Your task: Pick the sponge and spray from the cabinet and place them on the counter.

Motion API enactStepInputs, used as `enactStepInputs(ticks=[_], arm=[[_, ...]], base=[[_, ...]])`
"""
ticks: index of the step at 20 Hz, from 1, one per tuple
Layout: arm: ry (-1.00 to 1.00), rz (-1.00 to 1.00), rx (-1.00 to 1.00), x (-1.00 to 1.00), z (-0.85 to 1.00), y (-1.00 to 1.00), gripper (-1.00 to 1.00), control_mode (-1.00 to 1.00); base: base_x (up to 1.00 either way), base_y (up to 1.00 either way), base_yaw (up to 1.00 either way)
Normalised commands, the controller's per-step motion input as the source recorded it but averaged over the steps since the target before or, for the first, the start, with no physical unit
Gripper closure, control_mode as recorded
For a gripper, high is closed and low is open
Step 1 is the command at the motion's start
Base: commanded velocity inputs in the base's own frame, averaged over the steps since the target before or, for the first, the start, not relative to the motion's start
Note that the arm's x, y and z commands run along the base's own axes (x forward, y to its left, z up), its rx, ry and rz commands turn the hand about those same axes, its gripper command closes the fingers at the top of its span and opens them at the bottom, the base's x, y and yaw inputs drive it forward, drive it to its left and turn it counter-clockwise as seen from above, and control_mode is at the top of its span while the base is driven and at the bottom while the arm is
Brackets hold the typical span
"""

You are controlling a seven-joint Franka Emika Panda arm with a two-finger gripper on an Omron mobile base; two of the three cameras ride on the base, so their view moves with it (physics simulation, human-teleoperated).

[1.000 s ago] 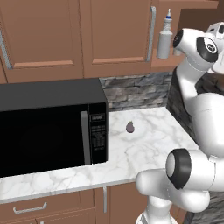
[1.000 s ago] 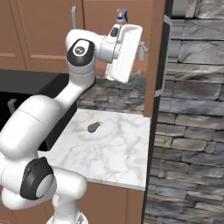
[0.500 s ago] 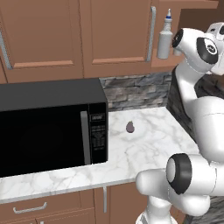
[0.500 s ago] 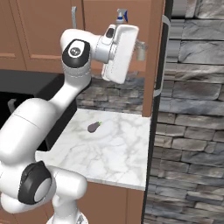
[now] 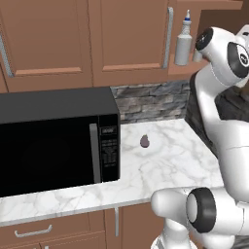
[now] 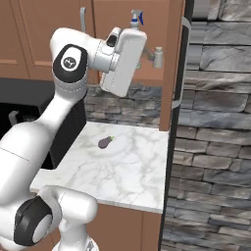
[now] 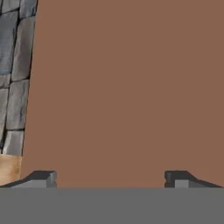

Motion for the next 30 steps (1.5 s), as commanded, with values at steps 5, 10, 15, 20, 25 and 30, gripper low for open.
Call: enactStepInputs(ticks=[5, 10, 15, 20, 25, 30], arm=[[-0.18, 0.05, 0.08, -0.15, 0.0, 0.48, -1.0, -1.0], [-0.08, 0.04, -0.01, -0.1, -0.02, 0.49, -1.0, -1.0], [-0.21, 0.01, 0.06, -0.12, 0.0, 0.43, -1.0, -1.0], [-0.18, 0.01, 0.21, -0.05, 0.0, 0.2, -1.0, -1.0], [-0.17, 0.03, 0.18, -0.01, 0.04, 0.13, -1.0, -1.0], [-0.35, 0.0, 0.03, -0.16, 0.03, 0.01, -1.0, -1.0]], base=[[0.0, 0.0, 0.0], [0.0, 0.0, 0.0], [0.0, 0.0, 0.0], [0.0, 0.0, 0.0], [0.0, 0.0, 0.0], [0.0, 0.0, 0.0]])
